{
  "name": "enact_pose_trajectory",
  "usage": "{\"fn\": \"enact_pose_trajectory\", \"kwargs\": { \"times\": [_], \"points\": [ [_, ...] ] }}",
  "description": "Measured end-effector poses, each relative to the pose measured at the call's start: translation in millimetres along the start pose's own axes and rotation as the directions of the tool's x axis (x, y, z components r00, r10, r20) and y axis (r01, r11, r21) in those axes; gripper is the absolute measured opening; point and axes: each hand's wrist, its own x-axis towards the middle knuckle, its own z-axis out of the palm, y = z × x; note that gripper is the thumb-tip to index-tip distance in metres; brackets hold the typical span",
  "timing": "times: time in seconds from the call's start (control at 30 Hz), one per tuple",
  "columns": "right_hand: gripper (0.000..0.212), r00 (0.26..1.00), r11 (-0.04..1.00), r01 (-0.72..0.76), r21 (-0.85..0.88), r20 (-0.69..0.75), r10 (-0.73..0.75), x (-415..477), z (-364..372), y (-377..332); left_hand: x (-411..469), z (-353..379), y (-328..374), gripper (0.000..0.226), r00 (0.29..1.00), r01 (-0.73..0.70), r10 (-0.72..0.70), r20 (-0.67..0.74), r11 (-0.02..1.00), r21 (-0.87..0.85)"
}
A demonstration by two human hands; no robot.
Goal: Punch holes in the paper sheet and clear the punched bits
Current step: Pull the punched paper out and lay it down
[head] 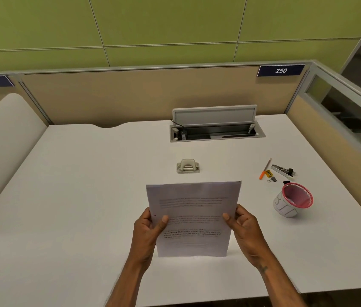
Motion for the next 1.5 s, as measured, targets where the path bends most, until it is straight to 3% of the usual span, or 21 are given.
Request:
{"fn": "enact_pose_trajectory", "kwargs": {
  "times": [0.47, 0.63, 0.83, 1.03, 1.13, 1.5],
  "points": [
    [0.036, 0.997, 0.997, 0.073, 0.010, -0.032, -0.072, 1.4, 1.4, -9.3, 2.8, 3.9, 10.1, 0.042, 0.998, -0.061, 0.061, -0.020, 0.998, -0.005],
    [0.029, 0.999, 0.999, 0.018, -0.039, -0.025, -0.019, -0.4, 4.9, 4.9, -4.4, 10.6, -4.6, 0.029, 0.998, 0.027, -0.024, -0.057, 0.998, 0.050],
    [0.037, 0.997, 0.995, 0.064, -0.083, -0.025, -0.066, 3.0, 2.8, -0.8, -2.3, 5.8, -0.4, 0.029, 0.997, -0.027, 0.033, -0.065, 0.996, 0.083],
    [0.027, 0.998, 0.996, -0.036, -0.077, -0.046, 0.033, 0.7, 7.4, 21.8, -13.5, 8.0, -21.9, 0.033, 0.995, 0.072, -0.063, -0.073, 0.989, 0.128],
    [0.031, 0.999, 0.995, -0.014, -0.102, -0.050, 0.009, -0.4, 7.5, 20.8, -15.8, 5.2, -25.6, 0.030, 0.994, 0.075, -0.061, -0.094, 0.986, 0.148],
    [0.025, 0.996, 0.993, -0.024, -0.117, -0.086, 0.013, 15.7, 8.0, 13.5, 4.1, -1.1, -14.3, 0.026, 0.996, 0.087, -0.082, -0.032, 0.966, 0.244]
  ]
}}
